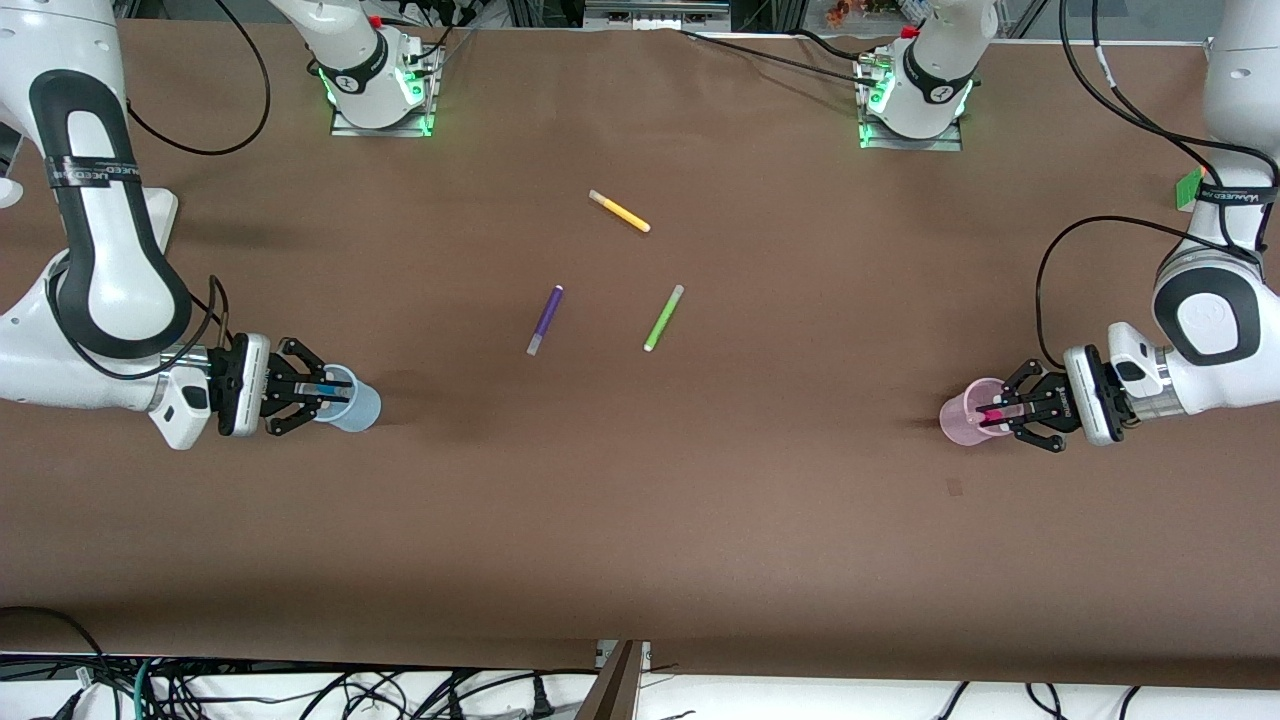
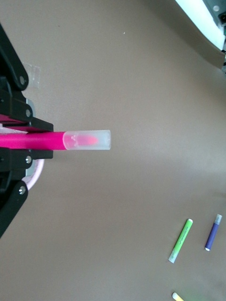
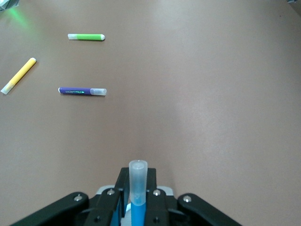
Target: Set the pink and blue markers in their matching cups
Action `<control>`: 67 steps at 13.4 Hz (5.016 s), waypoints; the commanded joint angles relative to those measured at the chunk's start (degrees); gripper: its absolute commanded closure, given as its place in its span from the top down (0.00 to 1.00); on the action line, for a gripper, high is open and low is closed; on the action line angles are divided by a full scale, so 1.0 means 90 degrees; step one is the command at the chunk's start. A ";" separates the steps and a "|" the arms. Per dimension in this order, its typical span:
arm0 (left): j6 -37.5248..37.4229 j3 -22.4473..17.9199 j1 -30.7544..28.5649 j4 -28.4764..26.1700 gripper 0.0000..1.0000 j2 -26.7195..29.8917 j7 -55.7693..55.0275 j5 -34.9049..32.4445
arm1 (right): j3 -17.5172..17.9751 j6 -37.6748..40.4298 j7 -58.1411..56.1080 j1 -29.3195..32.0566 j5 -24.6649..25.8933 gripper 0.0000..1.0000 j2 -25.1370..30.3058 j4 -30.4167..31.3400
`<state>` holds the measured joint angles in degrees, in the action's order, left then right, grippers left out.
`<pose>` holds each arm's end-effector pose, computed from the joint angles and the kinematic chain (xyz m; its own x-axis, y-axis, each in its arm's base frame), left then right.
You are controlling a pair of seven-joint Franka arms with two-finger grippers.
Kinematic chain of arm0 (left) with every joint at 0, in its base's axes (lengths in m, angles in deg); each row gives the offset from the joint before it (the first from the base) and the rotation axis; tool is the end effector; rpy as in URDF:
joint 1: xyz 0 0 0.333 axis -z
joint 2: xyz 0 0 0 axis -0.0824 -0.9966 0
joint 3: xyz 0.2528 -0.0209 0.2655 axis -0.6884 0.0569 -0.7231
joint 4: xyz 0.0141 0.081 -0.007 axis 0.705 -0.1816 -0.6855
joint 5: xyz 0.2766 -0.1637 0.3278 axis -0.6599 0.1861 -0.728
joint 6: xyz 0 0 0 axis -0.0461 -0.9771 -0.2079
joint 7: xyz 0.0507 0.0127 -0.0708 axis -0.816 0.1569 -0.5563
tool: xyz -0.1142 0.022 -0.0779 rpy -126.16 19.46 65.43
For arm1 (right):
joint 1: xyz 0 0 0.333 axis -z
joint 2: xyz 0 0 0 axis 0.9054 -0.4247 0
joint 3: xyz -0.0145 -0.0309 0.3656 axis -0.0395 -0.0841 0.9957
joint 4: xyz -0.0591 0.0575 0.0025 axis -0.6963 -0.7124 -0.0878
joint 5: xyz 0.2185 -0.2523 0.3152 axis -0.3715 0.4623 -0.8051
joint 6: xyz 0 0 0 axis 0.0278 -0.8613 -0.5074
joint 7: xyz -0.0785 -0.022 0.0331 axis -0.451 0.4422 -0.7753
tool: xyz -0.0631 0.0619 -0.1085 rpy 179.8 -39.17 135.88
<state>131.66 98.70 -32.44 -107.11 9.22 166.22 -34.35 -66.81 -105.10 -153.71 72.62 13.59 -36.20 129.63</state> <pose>0.7144 0.1130 0.2114 0.2063 -0.7067 0.6768 -0.9771 -0.1862 0.1034 0.7328 0.0083 0.2663 0.2380 0.7902 0.5647 0.9636 -0.1193 -0.2392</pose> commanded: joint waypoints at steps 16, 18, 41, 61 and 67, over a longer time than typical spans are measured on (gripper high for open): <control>-0.0577 0.0085 -0.0290 0.0033 1.00 0.0390 -0.0152 0.0585 | 0.0106 0.0562 0.8222 -0.0421 0.2192 1.00 0.0333 -0.1107; -0.0733 0.0134 -0.0193 0.0043 1.00 0.1072 -0.1546 0.0458 | 0.0106 0.0845 0.8966 -0.0441 0.2564 1.00 0.0363 -0.1117; -0.4142 0.1365 0.1184 0.1801 1.00 0.3000 -1.3252 -0.4327 | -0.0021 0.2907 1.0698 -0.0656 0.4596 1.00 0.2735 -0.1381; -0.2911 -0.0931 0.3314 0.0014 1.00 0.4416 -1.3203 -0.4327 | -0.0021 0.3122 1.1323 -0.0656 0.4402 1.00 0.2843 -0.1117; -0.3107 -0.0920 0.3284 0.0307 1.00 0.4093 -1.3204 -0.4327 | -0.0021 0.3122 1.1323 -0.0656 0.4392 1.00 0.2824 -0.1117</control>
<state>104.57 89.30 -2.03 -106.01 46.84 47.46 -71.52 -66.99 -76.65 -52.81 66.66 53.79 -11.11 119.05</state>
